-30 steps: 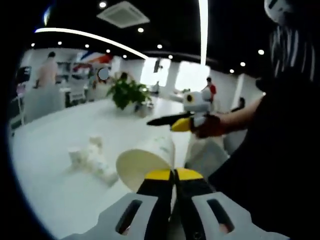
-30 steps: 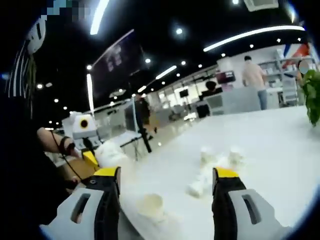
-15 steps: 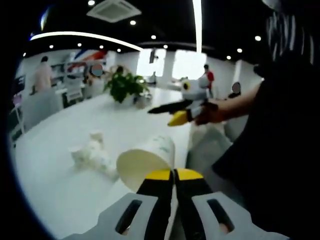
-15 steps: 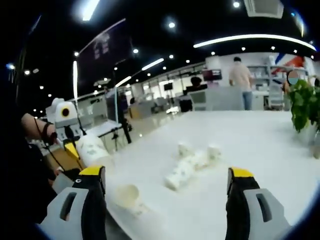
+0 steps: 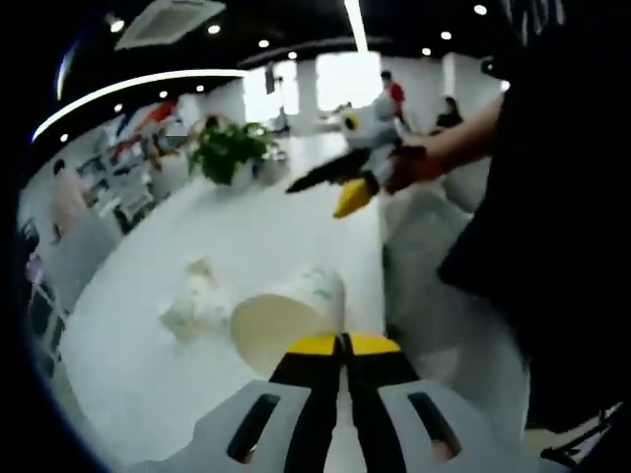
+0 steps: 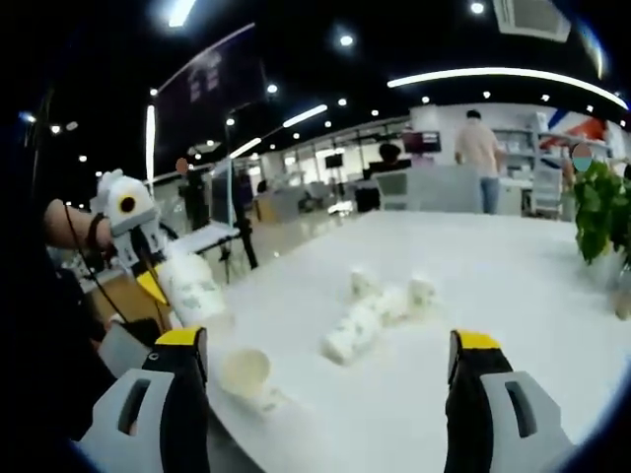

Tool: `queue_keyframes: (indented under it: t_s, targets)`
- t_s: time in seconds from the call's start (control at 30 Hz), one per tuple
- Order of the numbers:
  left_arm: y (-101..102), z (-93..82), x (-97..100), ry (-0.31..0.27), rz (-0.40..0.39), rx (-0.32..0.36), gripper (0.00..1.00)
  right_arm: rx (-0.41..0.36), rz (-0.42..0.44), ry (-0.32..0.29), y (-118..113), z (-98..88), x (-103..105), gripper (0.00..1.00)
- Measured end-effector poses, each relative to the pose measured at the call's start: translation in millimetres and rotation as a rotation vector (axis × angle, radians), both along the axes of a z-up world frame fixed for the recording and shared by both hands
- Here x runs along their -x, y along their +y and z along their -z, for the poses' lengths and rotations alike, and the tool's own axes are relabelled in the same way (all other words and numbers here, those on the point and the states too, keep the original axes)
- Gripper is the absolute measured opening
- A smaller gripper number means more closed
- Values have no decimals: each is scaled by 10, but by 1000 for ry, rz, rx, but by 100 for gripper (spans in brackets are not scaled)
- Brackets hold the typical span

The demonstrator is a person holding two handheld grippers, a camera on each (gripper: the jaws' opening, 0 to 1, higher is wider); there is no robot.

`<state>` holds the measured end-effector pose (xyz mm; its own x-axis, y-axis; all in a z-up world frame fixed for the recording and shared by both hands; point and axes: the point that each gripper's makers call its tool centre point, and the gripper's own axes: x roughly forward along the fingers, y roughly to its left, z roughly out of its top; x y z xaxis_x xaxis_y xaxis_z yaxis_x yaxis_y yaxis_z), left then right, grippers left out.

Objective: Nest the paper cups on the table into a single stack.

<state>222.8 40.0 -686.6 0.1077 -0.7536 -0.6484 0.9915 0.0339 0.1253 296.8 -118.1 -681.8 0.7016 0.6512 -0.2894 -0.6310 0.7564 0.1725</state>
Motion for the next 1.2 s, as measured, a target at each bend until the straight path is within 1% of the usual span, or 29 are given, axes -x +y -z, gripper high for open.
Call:
queue_keyframes:
  t_s: [0.03, 0.1, 0.13, 0.17, 0.2, 0.3, 0.33, 0.37, 0.43, 0.5, 0.57, 0.6, 0.73, 0.83, 0.9, 1.03, 1.13, 1.2]
  targets:
    - [8, 35, 5, -12, 22, -32, 0, 2, 0, 2, 0, 9, 4, 100]
    - [9, 79, 1, -68, 84, -82, 0, 1, 5, 2, -8, 14, 5, 100]
    - [-2, 93, 23, -79, 116, -102, 0, -9, 9, -1, -8, -1, 7, 100]
    - [-9, 99, 29, -77, 128, -111, 0, -11, 11, -2, -9, -5, 9, 100]
    - [-31, 88, 17, -68, 120, -102, 0, -11, 12, -2, -11, -4, 10, 100]
    - [-105, 8, -43, -68, 129, -105, 0, -13, 17, 2, -21, 18, 22, 100]
    - [-104, 5, -50, -75, 145, -131, 0, -15, 17, 4, -27, 24, 27, 100]
    - [-97, 11, -63, -103, 184, -173, 0, -16, 21, 5, -41, 33, 38, 100]
    - [-91, 37, -61, -123, 234, -227, 0, -16, 27, 5, -60, 42, 47, 100]
    - [-95, 57, -54, -126, 260, -250, 0, -21, 31, 14, -79, 64, 52, 100]
    - [-83, 98, -59, -121, 279, -282, 0, -21, 39, 9, -99, 58, 56, 100]
    - [-89, 109, -73, -134, 292, -289, 0, -25, 43, 11, -109, 59, 54, 100]
    - [-97, 126, -94, -137, 310, -317, 0, -28, 48, 9, -124, 58, 51, 100]
    - [-118, 136, -97, -144, 329, -323, 0, -40, 50, 14, -125, 64, 54, 100]
    - [-140, 143, -111, -165, 344, -333, 0, -35, 51, 15, -127, 76, 56, 100]
    - [-134, 200, -134, -215, 395, -380, 0, -37, 51, 18, -128, 85, 66, 100]
    - [-116, 259, -166, -275, 449, -417, 0, -37, 52, 21, -144, 88, 72, 100]
    - [-124, 291, -179, -301, 460, -426, 0, -39, 55, 22, -164, 85, 74, 100]
